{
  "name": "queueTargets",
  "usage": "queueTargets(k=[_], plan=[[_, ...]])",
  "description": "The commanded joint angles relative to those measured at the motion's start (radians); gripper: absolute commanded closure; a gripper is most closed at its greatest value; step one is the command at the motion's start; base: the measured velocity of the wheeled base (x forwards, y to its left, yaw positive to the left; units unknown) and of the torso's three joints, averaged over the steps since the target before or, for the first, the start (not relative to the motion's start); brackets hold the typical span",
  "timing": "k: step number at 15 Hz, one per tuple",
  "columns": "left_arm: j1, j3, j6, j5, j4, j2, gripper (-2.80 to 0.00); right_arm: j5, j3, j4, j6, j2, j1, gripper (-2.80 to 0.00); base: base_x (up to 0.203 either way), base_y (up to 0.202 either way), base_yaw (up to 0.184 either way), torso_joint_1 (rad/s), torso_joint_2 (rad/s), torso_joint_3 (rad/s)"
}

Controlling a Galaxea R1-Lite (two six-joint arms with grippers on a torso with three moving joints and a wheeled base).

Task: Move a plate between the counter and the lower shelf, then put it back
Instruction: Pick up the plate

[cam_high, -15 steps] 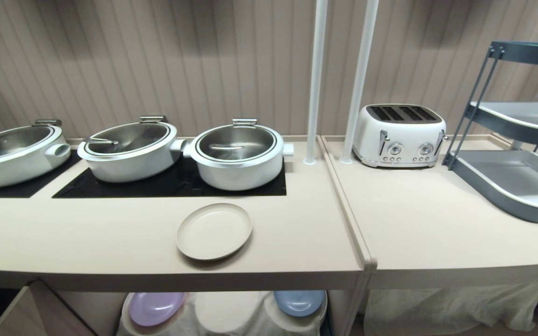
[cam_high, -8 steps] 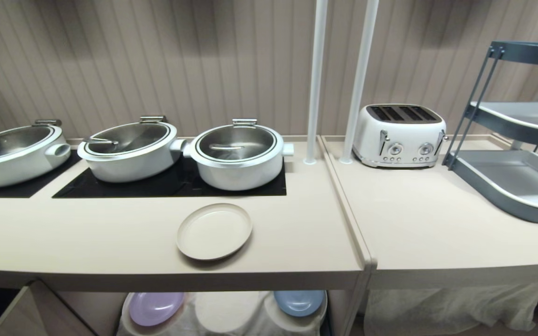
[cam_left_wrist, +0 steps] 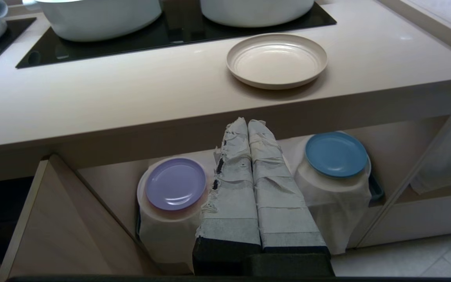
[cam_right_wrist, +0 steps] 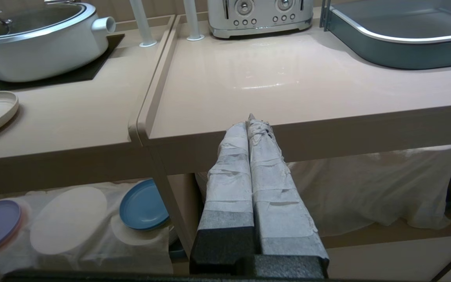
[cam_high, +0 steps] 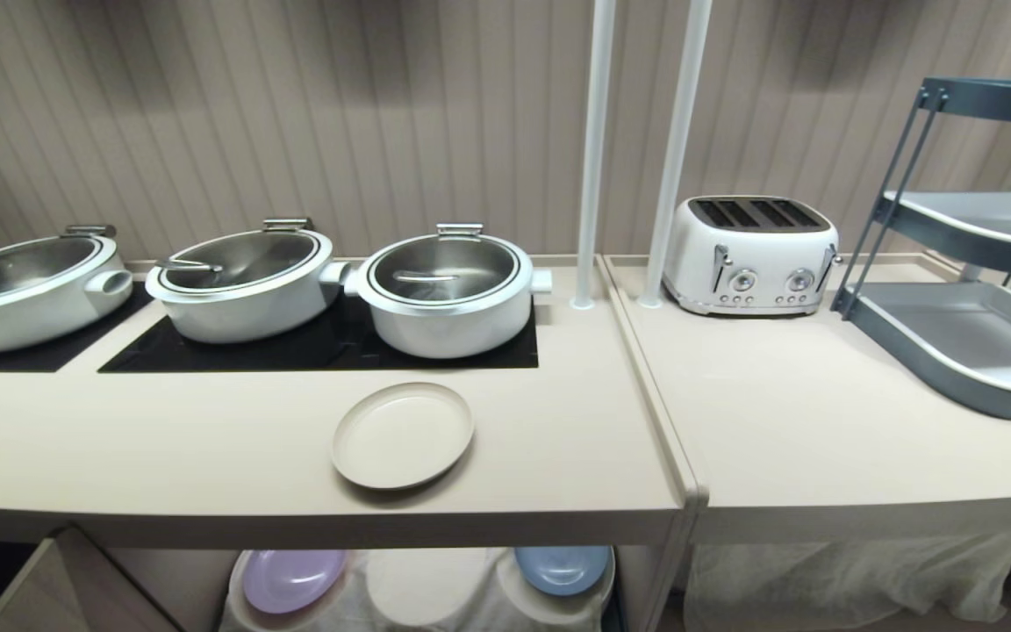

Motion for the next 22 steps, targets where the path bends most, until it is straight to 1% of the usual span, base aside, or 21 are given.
queueTargets(k=[1, 3, 6, 10, 12, 15, 18, 20, 22], plan=[[0.0, -0.034, -0.001, -0.006, 0.016, 0.042, 0.0, 0.0, 0.0, 0.0, 0.001, 0.001, 0.0, 0.0, 0.0, 0.0, 0.0, 0.0, 0.0, 0.0], [-0.001, -0.073, -0.003, -0.006, 0.013, 0.15, 0.0, 0.0, 0.0, 0.0, 0.0, 0.001, 0.0, 0.0, 0.0, 0.0, 0.0, 0.0, 0.0, 0.0], [-0.001, -0.169, -0.013, -0.007, 0.013, 0.336, 0.0, 0.0, 0.0, 0.0, 0.0, 0.001, 0.0, 0.0, 0.0, 0.0, 0.0, 0.0, 0.0, 0.0], [0.0, -0.317, -0.065, -0.005, 0.031, 0.592, 0.0, 0.0, 0.0, 0.0, 0.0, 0.001, 0.0, 0.0, 0.0, 0.0, 0.0, 0.0, 0.0, 0.0], [0.0, -0.421, -0.113, -0.005, 0.074, 0.745, 0.0, 0.0, 0.0, 0.0, 0.001, 0.001, 0.0, 0.0, 0.0, 0.0, 0.0, 0.0, 0.0, 0.0], [0.0, -0.568, -0.167, -0.011, 0.159, 0.966, 0.0, 0.0, 0.0, 0.0, 0.001, 0.001, 0.0, 0.0, 0.0, 0.0, 0.0, 0.0, 0.0, 0.0], [0.001, -0.685, -0.216, -0.032, 0.198, 1.201, 0.0, 0.0, 0.0, 0.0, 0.001, 0.001, 0.0, 0.0, 0.0, 0.0, 0.0, 0.0, 0.0, 0.0], [0.0, -0.775, -0.24, -0.04, 0.22, 1.352, 0.0, 0.0, 0.0, 0.0, 0.001, 0.001, 0.0, 0.0, 0.0, 0.0, 0.0, 0.0, 0.0, 0.0], [-0.002, -0.905, -0.251, -0.045, 0.298, 1.488, 0.0, 0.0, 0.0, 0.0, 0.001, 0.001, 0.0, 0.0, 0.0, 0.0, 0.0, 0.0, 0.0, 0.0]])
